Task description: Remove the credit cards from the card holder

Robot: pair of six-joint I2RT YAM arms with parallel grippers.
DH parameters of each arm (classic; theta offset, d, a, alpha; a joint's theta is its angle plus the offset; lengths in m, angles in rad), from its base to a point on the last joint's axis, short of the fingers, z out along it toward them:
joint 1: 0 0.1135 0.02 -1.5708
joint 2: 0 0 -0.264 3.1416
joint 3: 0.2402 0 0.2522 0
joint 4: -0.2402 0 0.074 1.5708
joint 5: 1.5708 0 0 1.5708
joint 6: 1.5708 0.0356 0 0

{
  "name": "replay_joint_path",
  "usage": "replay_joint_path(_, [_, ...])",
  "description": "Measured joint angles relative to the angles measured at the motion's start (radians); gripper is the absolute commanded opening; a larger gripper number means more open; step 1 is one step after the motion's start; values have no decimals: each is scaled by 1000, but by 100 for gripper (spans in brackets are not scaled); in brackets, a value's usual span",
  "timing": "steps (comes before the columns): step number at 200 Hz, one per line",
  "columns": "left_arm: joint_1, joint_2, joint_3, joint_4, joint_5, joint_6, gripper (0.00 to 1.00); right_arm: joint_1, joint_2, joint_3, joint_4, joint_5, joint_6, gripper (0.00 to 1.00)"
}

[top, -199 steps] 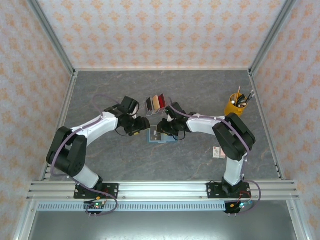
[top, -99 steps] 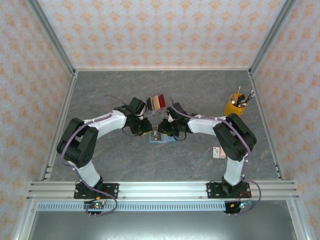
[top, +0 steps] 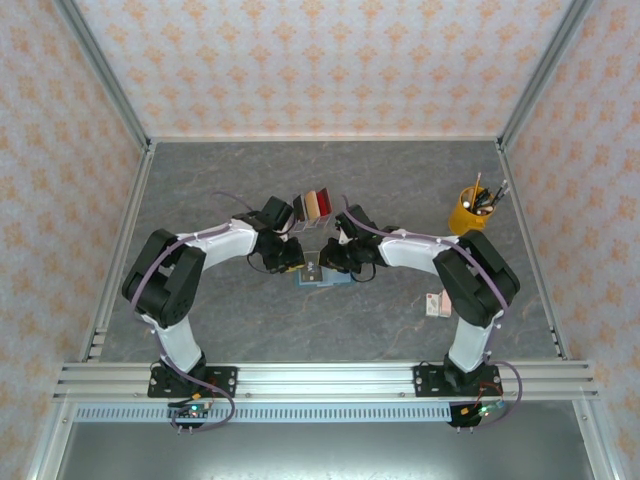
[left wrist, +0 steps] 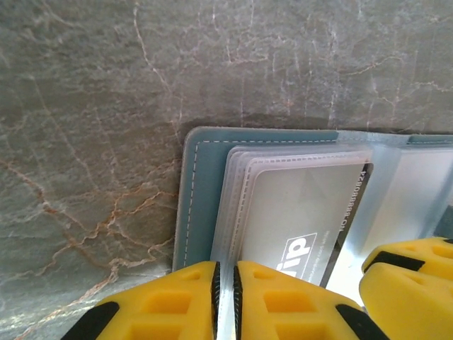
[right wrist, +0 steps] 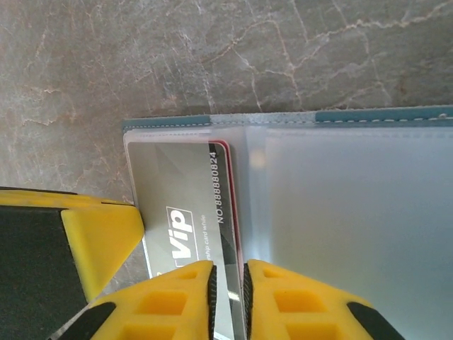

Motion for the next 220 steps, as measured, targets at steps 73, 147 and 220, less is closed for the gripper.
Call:
replay_joint_path(73, [0,23,16,-1,3,-4,10,-5,35,5,5,-29,-2,19])
replay_joint_path(147, [0,29,19,-1,3,-3,12,-6,42,5,16,-41,-3,15])
replay_joint_path(220, [0,31,26,-16,-17,4,16,-10,37,5,15,-37,-14,0])
